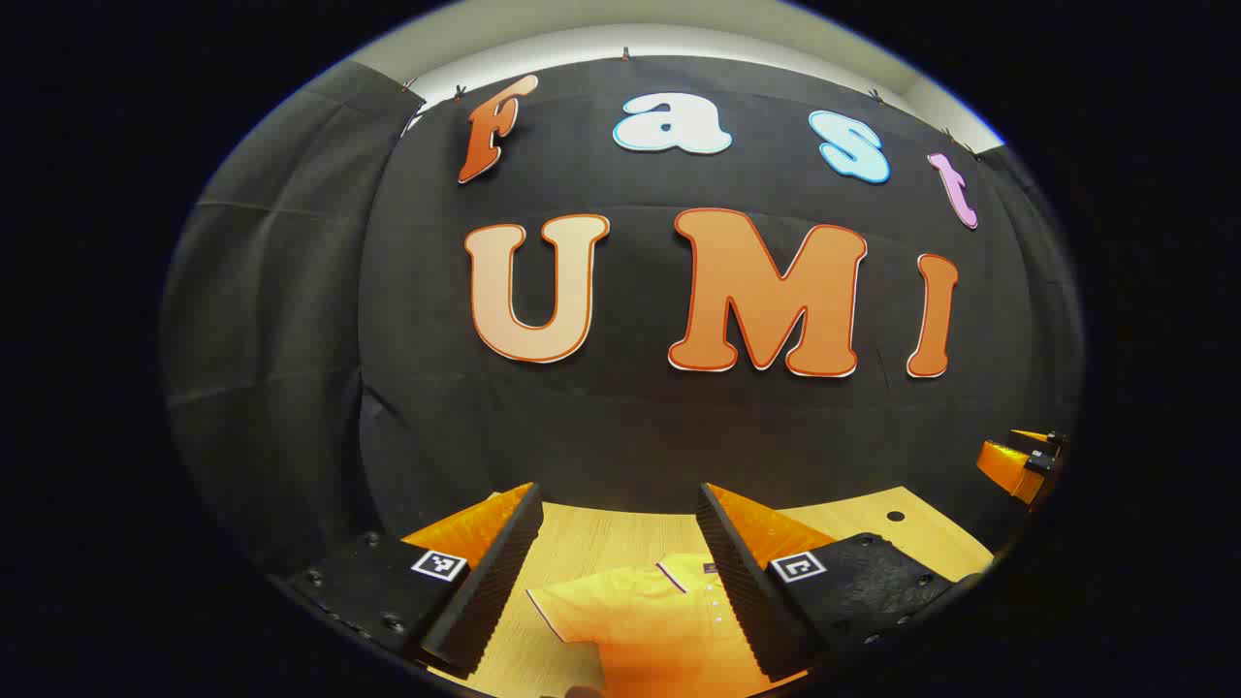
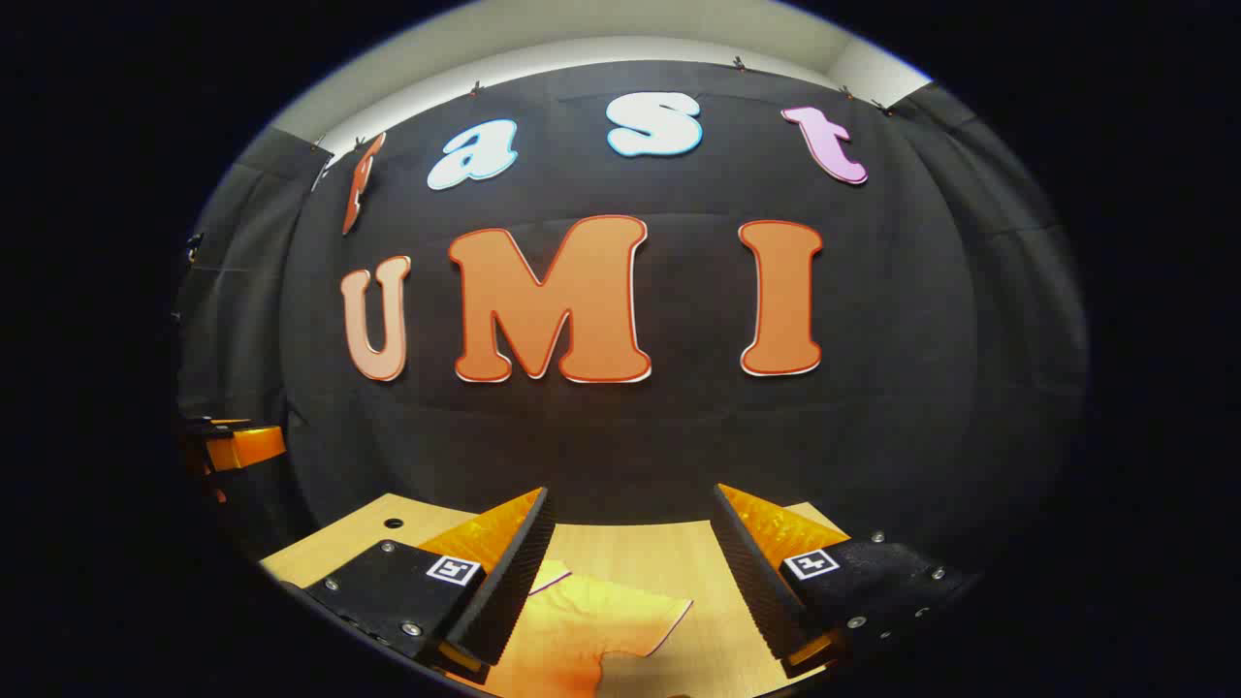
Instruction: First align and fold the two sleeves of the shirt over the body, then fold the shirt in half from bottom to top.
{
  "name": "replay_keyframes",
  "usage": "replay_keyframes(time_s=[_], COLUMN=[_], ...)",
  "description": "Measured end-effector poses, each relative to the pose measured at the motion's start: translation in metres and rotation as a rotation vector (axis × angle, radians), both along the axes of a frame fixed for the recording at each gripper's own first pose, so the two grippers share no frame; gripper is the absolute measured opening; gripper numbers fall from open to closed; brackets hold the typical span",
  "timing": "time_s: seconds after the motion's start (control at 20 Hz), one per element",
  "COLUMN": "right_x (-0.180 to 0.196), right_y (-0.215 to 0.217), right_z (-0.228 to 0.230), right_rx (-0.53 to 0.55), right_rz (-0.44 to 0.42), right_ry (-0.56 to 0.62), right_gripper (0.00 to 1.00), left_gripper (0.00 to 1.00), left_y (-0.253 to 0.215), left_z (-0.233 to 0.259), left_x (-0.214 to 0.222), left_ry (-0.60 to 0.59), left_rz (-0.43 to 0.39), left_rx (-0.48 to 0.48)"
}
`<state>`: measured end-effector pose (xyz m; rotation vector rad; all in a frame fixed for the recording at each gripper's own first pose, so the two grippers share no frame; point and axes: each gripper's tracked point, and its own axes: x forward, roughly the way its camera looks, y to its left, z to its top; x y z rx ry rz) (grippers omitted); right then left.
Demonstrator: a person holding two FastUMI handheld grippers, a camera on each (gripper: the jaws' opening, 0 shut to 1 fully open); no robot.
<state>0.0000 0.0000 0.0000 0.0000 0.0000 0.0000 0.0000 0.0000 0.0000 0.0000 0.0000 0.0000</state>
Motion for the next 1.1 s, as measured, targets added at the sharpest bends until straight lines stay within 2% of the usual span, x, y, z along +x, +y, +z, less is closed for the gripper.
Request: replay_keyframes(time_s=[0.05, 0.15, 0.35, 0.55, 0.95, 1.1], right_x=[0.000, 0.003, 0.005, 0.007, 0.012, 0.016], right_y=[0.000, -0.005, -0.008, -0.009, -0.008, 0.000], right_z=[-0.002, -0.012, -0.023, -0.027, -0.028, -0.029], right_rx=[-0.011, -0.016, 0.017, -0.022, -0.035, -0.020], right_rz=[-0.015, -0.042, -0.049, -0.047, -0.089, -0.077], right_ry=[0.008, 0.063, 0.126, 0.155, 0.163, 0.175], right_gripper=[1.00, 0.98, 0.98, 0.98, 0.98, 0.98], left_gripper=[0.98, 0.98, 0.98, 0.98, 0.98, 0.98], left_y=[0.001, 0.007, 0.012, 0.018, 0.024, 0.027], left_z=[0.000, -0.002, -0.005, -0.006, -0.008, -0.014], left_x=[0.002, 0.004, 0.007, 0.013, 0.024, 0.030], left_ry=[-0.002, -0.001, 0.008, 0.013, 0.018, 0.029], left_rz=[0.001, 0.003, 0.002, -0.001, -0.025, -0.027], left_rx=[-0.001, -0.003, -0.004, -0.002, 0.009, 0.008])
